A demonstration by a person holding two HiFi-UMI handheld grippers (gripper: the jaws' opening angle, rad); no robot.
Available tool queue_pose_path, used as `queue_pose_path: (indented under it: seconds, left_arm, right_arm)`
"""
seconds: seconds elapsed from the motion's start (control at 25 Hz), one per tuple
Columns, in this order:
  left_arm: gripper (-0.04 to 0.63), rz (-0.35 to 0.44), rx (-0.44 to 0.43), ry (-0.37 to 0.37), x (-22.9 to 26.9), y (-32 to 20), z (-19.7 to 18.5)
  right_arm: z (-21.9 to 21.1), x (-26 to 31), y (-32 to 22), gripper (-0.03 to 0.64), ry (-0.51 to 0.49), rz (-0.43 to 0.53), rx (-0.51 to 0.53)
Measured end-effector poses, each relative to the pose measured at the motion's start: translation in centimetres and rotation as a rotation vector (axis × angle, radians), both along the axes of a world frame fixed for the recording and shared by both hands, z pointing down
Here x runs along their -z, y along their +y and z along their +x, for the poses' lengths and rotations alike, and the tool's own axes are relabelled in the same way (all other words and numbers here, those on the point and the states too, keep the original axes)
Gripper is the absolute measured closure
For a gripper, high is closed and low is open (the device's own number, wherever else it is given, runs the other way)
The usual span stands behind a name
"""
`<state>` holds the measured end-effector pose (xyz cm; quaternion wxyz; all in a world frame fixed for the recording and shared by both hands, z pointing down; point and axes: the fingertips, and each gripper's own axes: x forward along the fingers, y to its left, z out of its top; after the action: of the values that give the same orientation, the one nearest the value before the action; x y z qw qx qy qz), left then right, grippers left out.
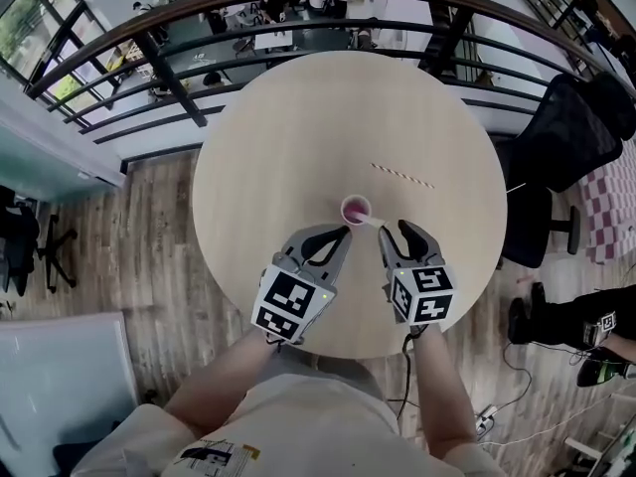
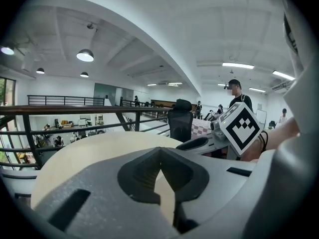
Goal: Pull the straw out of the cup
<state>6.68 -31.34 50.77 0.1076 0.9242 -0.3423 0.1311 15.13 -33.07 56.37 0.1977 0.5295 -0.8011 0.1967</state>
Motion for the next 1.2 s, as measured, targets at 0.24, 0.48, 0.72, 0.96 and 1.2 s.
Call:
queue_pose_path:
  seconds: [0.24,0.48,0.72,0.96,1.2]
  left_arm:
    - [0.583,-0.116,0.005,0.014,-4.6,-1.3,-0.5]
    - [0.583,-0.175,0.015,-0.031,-8.2,-2.4,-0.2]
    - [0.583,-0.205,0.020,-0.057,-9.2,-2.5,-0.5]
    - [0.583,-0.225,0.009,-0.084,-9.8,-2.1,-0.8]
    - [0.583,-0.203,0.014,-0.079,-8.3,-1.5,-0.9]
  right_arm:
    - [-0.9,-3.9,-1.4,0.477,0.017,-0.078,0.031]
    - [0.0,-7.6,-2.6,0.477,0.065,-0.162,0.036]
    - [0.0,-9.1,-3.1,0.480,0.044,-0.192,0.040]
    - [-0.1,-8.9,-3.2,0.553,0.044,-0.172,0.026]
    - [-0.1,-6.2,-2.8,0.563,0.017,-0.115,0.012]
